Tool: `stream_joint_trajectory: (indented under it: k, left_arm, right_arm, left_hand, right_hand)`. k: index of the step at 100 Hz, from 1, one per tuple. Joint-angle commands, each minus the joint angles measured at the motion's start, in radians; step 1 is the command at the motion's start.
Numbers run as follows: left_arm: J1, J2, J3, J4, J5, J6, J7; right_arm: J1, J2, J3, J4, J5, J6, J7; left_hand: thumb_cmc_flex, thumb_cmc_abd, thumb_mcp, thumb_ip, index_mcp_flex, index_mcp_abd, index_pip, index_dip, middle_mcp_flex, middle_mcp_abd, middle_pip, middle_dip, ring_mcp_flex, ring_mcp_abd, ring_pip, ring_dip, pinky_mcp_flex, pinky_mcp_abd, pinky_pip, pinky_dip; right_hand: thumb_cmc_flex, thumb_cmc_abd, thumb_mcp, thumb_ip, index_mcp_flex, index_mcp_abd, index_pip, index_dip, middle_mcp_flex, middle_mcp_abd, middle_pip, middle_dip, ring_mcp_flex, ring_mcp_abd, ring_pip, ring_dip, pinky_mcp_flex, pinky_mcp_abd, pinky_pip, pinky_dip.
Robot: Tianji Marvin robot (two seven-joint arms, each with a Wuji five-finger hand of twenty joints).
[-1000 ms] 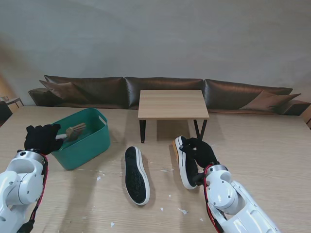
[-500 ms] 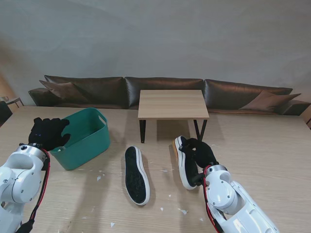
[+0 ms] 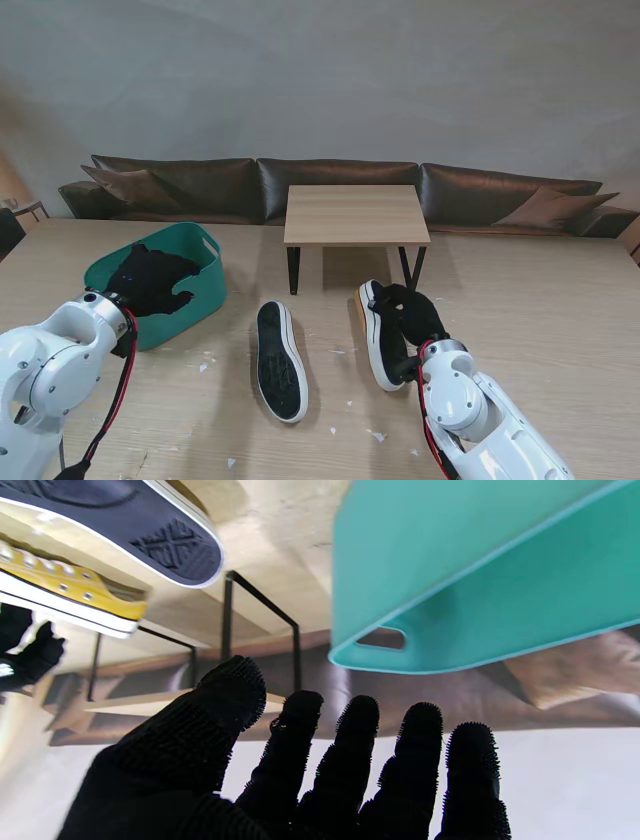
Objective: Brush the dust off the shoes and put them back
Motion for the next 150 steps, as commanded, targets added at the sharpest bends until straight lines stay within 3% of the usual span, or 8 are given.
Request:
stream_joint_trajectory:
  k: [1, 22, 47, 70, 88, 105, 123, 150]
  left_arm:
    - [-0.012, 0.002, 0.021, -0.011, -0.011, -0.019, -0.044]
    - [-0.059, 0.017, 0.088, 0.010, -0.022, -0.088, -0.124]
    - [-0.106, 0.027, 0.179, 0.058, -0.061, -0.096, -0.177]
    - [-0.116, 0.025, 0.258, 0.096, -0.056, -0.090, -0.135]
    - [-0.124, 0.023, 0.308, 0.133, -0.035, -0.089, -0.086]
    - [-0.147, 0.023, 0.345, 0.177, -0.017, -0.097, -0.056]
    - [-0.198, 0.025, 0.395, 0.242, -0.004, -0.114, -0.034]
    - [-0.263, 0.023, 0.460, 0.328, -0.002, -0.124, 0.025]
  right_arm:
    - [-0.002, -0.006, -0.005, 0.002, 0.000, -0.006, 0.012]
    - [0.003, -0.008, -0.008, 0.009, 0.000, -0.008, 0.006]
    - [0.008, -0.010, -0.009, 0.016, 0.002, -0.007, 0.001]
    - [0.015, -0.013, -0.012, 0.024, 0.003, -0.009, -0.008]
    - [0.017, -0.013, -0.013, 0.027, 0.003, -0.011, -0.008]
    - [0.018, -0.013, -0.013, 0.028, 0.003, -0.011, -0.007]
    - [0.019, -0.013, -0.015, 0.030, 0.002, -0.011, -0.009]
    - [0.021, -0.014, -0.015, 0.033, 0.003, -0.012, -0.010]
  left_hand:
    - [-0.021, -0.009, 0.000, 0.035, 0.001, -0.022, 0.001, 0.008, 0.001, -0.023, -0.002, 0.009, -0.021, -0.020, 0.006, 0.012, -0.019, -0.021, -0.007, 0.012]
    - [-0.028, -0.050, 0.024, 0.024, -0.035, -0.084, -0.018, -0.004, -0.032, -0.067, -0.011, -0.003, -0.052, -0.064, -0.009, 0.003, -0.041, -0.062, -0.037, 0.004]
    - [-0.033, -0.093, 0.056, 0.009, -0.081, -0.117, -0.043, -0.028, -0.086, -0.089, -0.022, -0.021, -0.102, -0.096, -0.034, -0.010, -0.076, -0.097, -0.083, -0.009]
    - [-0.052, -0.119, 0.076, 0.001, -0.138, -0.148, -0.070, -0.053, -0.146, -0.094, -0.033, -0.034, -0.151, -0.116, -0.052, -0.017, -0.101, -0.120, -0.119, -0.013]
    - [-0.070, -0.136, 0.102, -0.005, -0.251, -0.163, -0.106, -0.082, -0.273, -0.095, -0.051, -0.048, -0.255, -0.162, -0.092, -0.031, -0.153, -0.176, -0.216, -0.026]
    - [-0.068, -0.169, 0.136, -0.010, -0.256, -0.156, -0.097, -0.084, -0.348, -0.102, -0.066, -0.068, -0.345, -0.221, -0.141, -0.066, -0.190, -0.241, -0.396, -0.071]
    - [-0.058, -0.179, 0.157, -0.013, -0.280, -0.157, -0.098, -0.079, -0.398, -0.108, -0.072, -0.080, -0.398, -0.261, -0.165, -0.091, -0.170, -0.284, -0.584, -0.096]
    - [-0.056, -0.178, 0.168, -0.008, -0.346, -0.163, -0.123, -0.084, -0.480, -0.120, -0.090, -0.090, -0.448, -0.294, -0.174, -0.093, -0.196, -0.328, -0.611, -0.076]
  right_hand:
    - [0.004, 0.023, 0.022, 0.020, 0.003, 0.008, 0.015, -0.006, 0.022, 0.019, 0.007, -0.004, 0.026, 0.010, -0.008, -0.001, -0.197, 0.020, 0.036, -0.016]
    - [0.005, 0.024, 0.024, 0.020, 0.002, 0.007, 0.015, -0.006, 0.023, 0.018, 0.007, -0.004, 0.027, 0.011, -0.008, -0.001, -0.196, 0.021, 0.037, -0.016]
    - [0.005, 0.023, 0.024, 0.020, 0.001, 0.007, 0.015, -0.006, 0.023, 0.019, 0.007, -0.004, 0.027, 0.012, -0.007, -0.001, -0.197, 0.020, 0.037, -0.016]
    - [0.004, 0.022, 0.024, 0.020, 0.002, 0.008, 0.015, -0.006, 0.023, 0.018, 0.007, -0.004, 0.027, 0.012, -0.008, -0.001, -0.197, 0.021, 0.036, -0.017]
    - [0.005, 0.023, 0.025, 0.020, 0.002, 0.007, 0.015, -0.006, 0.024, 0.019, 0.007, -0.004, 0.028, 0.011, -0.007, -0.001, -0.197, 0.021, 0.037, -0.016]
    - [0.005, 0.023, 0.024, 0.020, 0.002, 0.007, 0.015, -0.006, 0.023, 0.020, 0.007, -0.004, 0.028, 0.011, -0.007, 0.000, -0.197, 0.021, 0.036, -0.017]
    - [0.005, 0.023, 0.025, 0.020, 0.003, 0.007, 0.015, -0.006, 0.027, 0.020, 0.008, -0.004, 0.028, 0.012, -0.007, 0.000, -0.196, 0.021, 0.036, -0.017]
    - [0.005, 0.022, 0.025, 0.019, 0.004, 0.008, 0.016, -0.006, 0.028, 0.020, 0.007, -0.004, 0.030, 0.012, -0.007, -0.001, -0.195, 0.021, 0.037, -0.017]
